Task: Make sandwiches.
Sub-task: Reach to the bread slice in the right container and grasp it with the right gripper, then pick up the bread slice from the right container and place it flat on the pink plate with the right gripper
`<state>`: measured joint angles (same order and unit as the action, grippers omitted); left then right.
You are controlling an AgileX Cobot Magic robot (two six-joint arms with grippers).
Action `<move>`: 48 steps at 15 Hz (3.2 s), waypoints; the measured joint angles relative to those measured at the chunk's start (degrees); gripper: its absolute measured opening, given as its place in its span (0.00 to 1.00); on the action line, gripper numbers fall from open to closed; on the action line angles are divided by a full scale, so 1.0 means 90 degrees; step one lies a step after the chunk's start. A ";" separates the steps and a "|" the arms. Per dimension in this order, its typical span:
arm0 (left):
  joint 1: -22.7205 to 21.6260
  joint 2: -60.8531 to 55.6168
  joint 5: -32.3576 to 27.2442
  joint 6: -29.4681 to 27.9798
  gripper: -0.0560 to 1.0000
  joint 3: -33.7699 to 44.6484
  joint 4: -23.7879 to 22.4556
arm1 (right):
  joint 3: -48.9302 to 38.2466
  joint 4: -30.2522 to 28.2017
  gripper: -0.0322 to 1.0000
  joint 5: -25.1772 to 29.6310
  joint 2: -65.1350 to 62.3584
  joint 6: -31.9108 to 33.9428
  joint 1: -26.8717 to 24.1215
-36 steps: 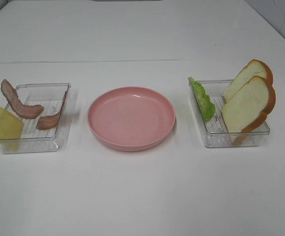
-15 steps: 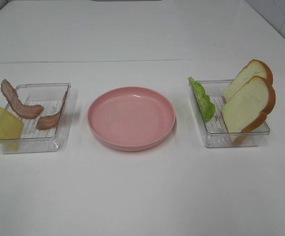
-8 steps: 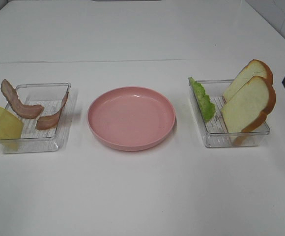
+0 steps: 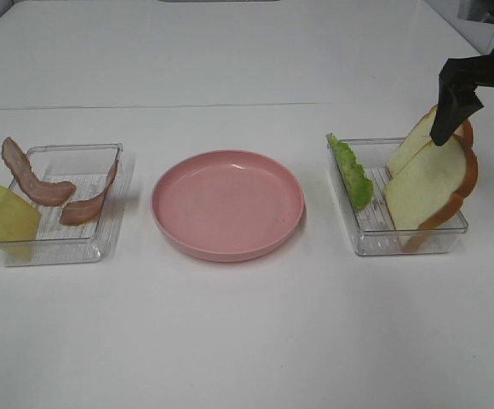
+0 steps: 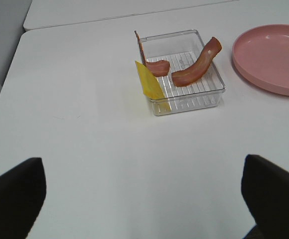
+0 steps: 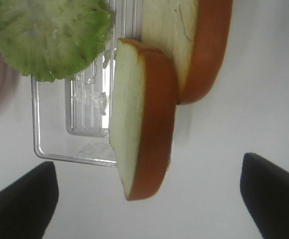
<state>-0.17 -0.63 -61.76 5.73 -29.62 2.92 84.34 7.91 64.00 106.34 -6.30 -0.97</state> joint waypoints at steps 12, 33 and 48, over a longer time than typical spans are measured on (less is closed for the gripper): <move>0.0000 0.0000 0.0000 0.0000 0.99 0.0000 0.0000 | 0.0045 0.0668 0.84 0.0178 0.0866 -0.0076 0.0000; 0.0000 0.0000 0.0000 0.0000 0.99 0.0000 0.0000 | 0.0108 0.1025 0.25 0.0427 0.0834 0.0064 0.0000; 0.0000 0.0000 0.0000 0.0000 0.99 0.0000 0.0000 | 0.0108 0.4475 0.25 -0.0439 -0.0395 -0.0668 0.1547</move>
<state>-0.17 -0.63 -61.76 5.73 -29.62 2.92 85.31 48.19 60.05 102.79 -12.32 12.95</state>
